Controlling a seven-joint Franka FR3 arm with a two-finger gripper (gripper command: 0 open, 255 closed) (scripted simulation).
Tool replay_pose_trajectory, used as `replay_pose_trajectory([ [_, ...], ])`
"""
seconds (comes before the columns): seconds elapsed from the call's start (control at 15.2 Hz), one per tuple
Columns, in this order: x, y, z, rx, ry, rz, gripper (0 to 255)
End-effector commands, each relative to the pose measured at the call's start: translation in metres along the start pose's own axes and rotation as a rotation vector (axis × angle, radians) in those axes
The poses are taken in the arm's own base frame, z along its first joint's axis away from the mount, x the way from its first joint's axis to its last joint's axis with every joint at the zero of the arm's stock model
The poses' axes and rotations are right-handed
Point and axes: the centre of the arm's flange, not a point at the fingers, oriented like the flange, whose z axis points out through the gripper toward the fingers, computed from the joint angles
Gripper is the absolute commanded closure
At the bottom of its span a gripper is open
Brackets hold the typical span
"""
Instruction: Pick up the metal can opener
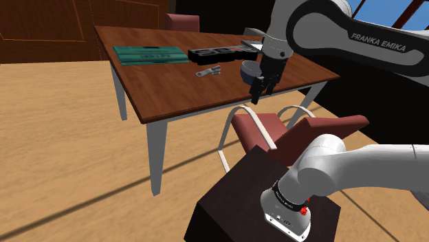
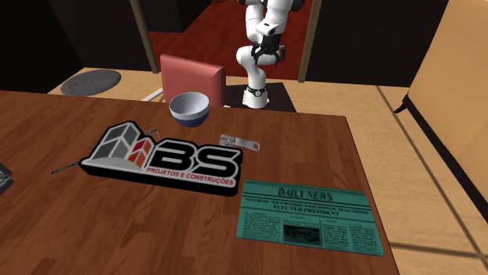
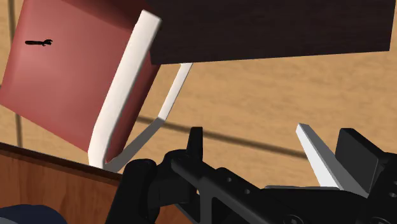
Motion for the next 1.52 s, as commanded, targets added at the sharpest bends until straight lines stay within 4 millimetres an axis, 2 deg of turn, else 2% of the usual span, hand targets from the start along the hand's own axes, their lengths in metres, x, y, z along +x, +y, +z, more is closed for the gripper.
replay_pose_trajectory([
  [0.0,0.0,0.0,0.0,0.0,0.0,0.0,0],
  [0.4,0.052,0.057,0.012,0.0,0.011,-0.212,0],
  [0.73,0.104,0.095,0.021,0.001,0.02,-0.389,0],
  [1.12,0.175,0.127,0.031,0.001,0.031,-0.602,0],
  [1.45,0.237,0.143,0.04,0.001,0.04,-0.779,0],
])
